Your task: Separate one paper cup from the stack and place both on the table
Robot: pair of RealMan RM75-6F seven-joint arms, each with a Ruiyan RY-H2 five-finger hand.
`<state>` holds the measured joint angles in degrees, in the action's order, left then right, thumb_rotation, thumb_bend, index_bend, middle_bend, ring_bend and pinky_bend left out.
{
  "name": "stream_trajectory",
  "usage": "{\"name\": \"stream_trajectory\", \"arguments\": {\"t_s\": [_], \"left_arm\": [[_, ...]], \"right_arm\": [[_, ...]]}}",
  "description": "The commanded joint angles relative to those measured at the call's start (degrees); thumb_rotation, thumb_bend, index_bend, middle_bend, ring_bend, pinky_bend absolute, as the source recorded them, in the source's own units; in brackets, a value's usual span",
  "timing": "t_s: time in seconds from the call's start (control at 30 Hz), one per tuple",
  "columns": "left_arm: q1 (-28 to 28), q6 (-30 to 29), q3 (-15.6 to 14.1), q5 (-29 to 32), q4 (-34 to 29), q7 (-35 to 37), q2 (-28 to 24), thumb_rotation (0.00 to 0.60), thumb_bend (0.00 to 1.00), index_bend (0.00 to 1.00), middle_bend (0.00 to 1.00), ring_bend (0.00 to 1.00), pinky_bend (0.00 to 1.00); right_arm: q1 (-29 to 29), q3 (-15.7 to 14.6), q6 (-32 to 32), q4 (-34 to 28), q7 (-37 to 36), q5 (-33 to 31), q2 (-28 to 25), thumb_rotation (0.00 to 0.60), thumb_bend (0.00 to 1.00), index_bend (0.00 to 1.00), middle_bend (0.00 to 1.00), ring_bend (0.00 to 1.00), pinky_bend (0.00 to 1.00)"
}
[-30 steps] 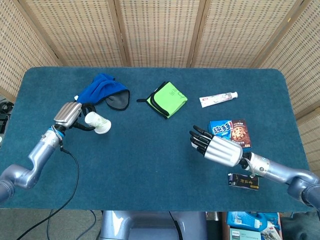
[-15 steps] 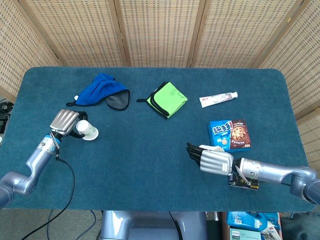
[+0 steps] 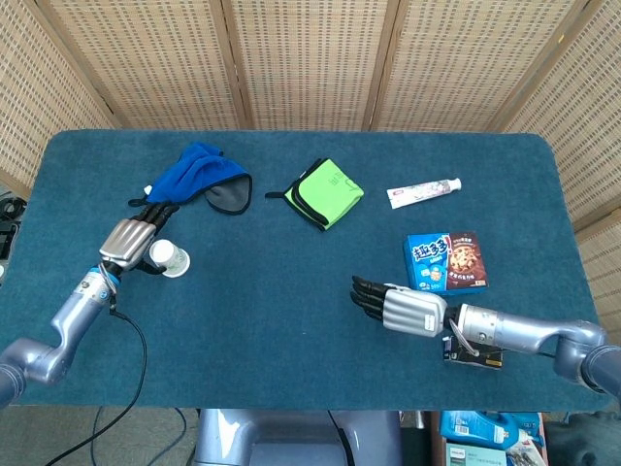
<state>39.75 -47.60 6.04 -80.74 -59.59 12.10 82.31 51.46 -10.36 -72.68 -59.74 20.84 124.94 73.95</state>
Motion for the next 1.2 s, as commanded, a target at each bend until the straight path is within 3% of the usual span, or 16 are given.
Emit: {"name": "stream_trajectory", "arguments": {"t_s": [0.03,0.2,0.37,0.57,0.7,0.87,1.0,1.2], "left_arm": [[-0.4,-0.8,-0.2,-0.2,-1.4,0.8,-1.2,0.600,0.13,0.00,0.00,0.00,0.28],[-1.6,-3.4,0.4,0.2,-5.4,2.0,-4.2,0.600,0.13,0.00,0.00,0.00,0.26],[-3.4,-6.8,1.0,0.6,-9.6,2.1,-7.4,0.600,0.13,0.00,0.00,0.00,0.16],[-7.7,-13.3,0.8,1.0,-16.5,0.5,-12.5,0.600,0.12,0.00,0.00,0.00,0.01],[-11.1,-18.8,0.8,1.7,-18.9,-2.5,-13.8,0.600,0.11,0.00,0.00,0.00,0.00],[-18.5,-29.2,-0.4,2.8,-23.8,-6.7,-14.9,0.600,0.09,0.00,0.00,0.00,0.00],[-23.6,-34.9,-2.3,3.2,-26.9,-10.7,-15.4,0.600,0.09,0.00,0.00,0.00,0.00],[-28.2,-40.6,-4.2,0.3,-28.0,-10.1,-14.8,0.600,0.09,0.00,0.00,0.00,0.00]], "right_arm": [[-1.5,2.2,-1.2,-2.0,2.0,-2.5,-0.5,0.600,0.00,0.11,0.08,0.05,0.03],[-3.5,4.6,-4.7,-6.0,3.0,-5.4,-3.3,0.600,0.00,0.11,0.08,0.05,0.02],[-7.4,6.8,-9.8,-8.9,1.3,-9.8,-5.2,0.600,0.00,0.11,0.08,0.04,0.01],[-17.0,8.8,-18.4,-13.0,-4.8,-19.3,-5.0,0.600,0.00,0.10,0.03,0.00,0.00],[-22.5,9.0,-20.0,-15.3,-11.4,-26.4,-3.6,0.600,0.00,0.01,0.00,0.00,0.00],[-30.7,8.8,-22.2,-19.3,-17.3,-35.4,-1.8,0.600,0.00,0.00,0.00,0.00,0.00],[-35.8,7.4,-24.2,-19.4,-19.0,-37.2,-0.1,0.600,0.00,0.00,0.00,0.00,0.00],[-40.2,6.6,-25.5,-20.1,-19.5,-37.7,0.6,0.600,0.00,0.00,0.00,0.00,0.00]]}}
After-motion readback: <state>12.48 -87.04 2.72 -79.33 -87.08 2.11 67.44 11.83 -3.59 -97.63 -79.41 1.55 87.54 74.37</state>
